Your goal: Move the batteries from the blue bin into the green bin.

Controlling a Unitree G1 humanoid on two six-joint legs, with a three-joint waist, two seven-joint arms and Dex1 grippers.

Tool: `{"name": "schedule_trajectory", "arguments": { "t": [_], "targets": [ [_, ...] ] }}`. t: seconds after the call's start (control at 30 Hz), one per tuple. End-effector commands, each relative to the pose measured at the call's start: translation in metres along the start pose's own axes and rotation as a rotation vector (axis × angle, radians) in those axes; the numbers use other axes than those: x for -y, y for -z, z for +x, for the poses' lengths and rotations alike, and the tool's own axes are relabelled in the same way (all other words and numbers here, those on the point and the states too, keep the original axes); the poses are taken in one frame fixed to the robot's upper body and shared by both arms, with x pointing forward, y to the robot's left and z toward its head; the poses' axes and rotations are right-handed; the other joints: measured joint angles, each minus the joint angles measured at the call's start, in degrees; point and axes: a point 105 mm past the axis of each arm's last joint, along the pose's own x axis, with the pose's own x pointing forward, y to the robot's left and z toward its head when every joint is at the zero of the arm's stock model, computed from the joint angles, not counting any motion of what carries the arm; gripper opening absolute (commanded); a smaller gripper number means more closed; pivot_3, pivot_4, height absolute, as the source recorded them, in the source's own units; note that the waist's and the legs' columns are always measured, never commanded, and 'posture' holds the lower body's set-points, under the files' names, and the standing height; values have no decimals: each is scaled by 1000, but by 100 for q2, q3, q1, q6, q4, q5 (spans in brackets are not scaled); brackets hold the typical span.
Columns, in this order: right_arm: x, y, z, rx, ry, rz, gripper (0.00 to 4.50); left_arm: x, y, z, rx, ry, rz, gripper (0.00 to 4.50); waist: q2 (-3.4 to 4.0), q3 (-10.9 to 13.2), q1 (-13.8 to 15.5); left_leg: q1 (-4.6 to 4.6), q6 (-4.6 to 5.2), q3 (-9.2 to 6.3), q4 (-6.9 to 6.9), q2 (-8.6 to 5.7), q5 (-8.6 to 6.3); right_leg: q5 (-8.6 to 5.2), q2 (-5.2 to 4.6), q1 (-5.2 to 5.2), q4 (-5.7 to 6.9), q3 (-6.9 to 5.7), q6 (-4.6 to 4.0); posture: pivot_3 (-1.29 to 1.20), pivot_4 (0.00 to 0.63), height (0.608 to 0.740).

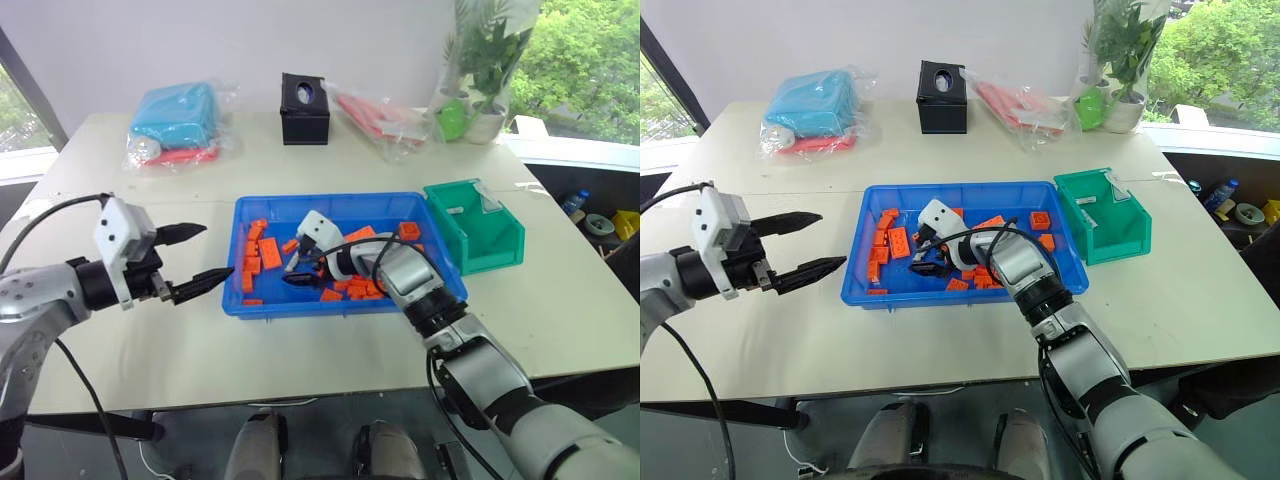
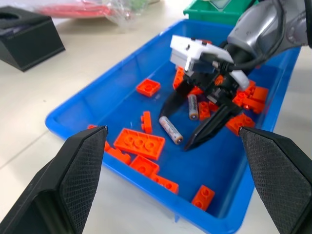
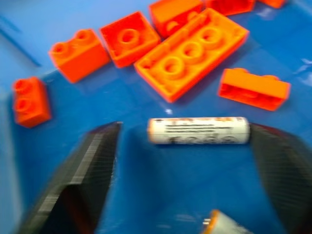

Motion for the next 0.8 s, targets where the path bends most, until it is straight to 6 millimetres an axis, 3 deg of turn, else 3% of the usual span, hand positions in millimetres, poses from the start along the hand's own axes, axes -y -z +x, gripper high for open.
{"name": "schedule_trajectory", "arguments": {
  "t": [0.03, 0.23, 0.3, 0.4, 0.5, 0.63, 0.8],
  "targets": [
    [-1, -14, -3, 41, -4, -21, 2231, -1, -8, 0, 27, -3, 33, 4500, -1, 0, -7, 0, 0, 0, 0, 0, 0, 1, 0, -1, 0, 0, 1, 0, 150, 630],
    [4, -38, -25, 137, 30, -8, 2240, -2, -8, 1, 26, -1, 30, 4500, -1, 0, -1, -3, 0, -1, 0, 5, 0, 6, 0, -4, 1, 0, 2, 0, 150, 630],
    [20, -57, -59, 218, 104, 13, 2240, -2, -7, 1, 28, 1, 25, 4500, -1, 2, 29, -3, 0, -2, 1, 5, 0, 7, -1, -4, 0, 0, 3, 0, 150, 630],
    [62, -71, -134, 326, 311, 90, 2240, -1, -4, 3, 26, 6, 13, 4500, -2, 1, 68, -10, 0, -3, 5, 17, 0, 6, -4, -2, -6, 0, 2, 0, 150, 630],
    [97, -51, -190, 297, 523, 124, 2240, 0, -2, 7, 29, 13, 6, 4500, -3, 1, 147, -9, 0, 3, 7, 13, 0, 2, -6, 10, -29, 0, -4, 0, 150, 630],
    [122, -13, -234, 213, 692, 177, 2240, -2, -4, 13, 46, 18, 5, 4500, -7, -2, 124, 2, 0, 33, -3, 20, 0, 16, -1, 18, -66, -4, 17, 0, 150, 630],
    [130, 15, -248, 155, 745, 216, 2240, -2, -7, 22, 65, 30, 8, 4500, 5, 6, 20, 2, 1, 50, -3, 58, 0, 61, 8, 17, -77, -19, 27, 0, 150, 630]
  ]
}}
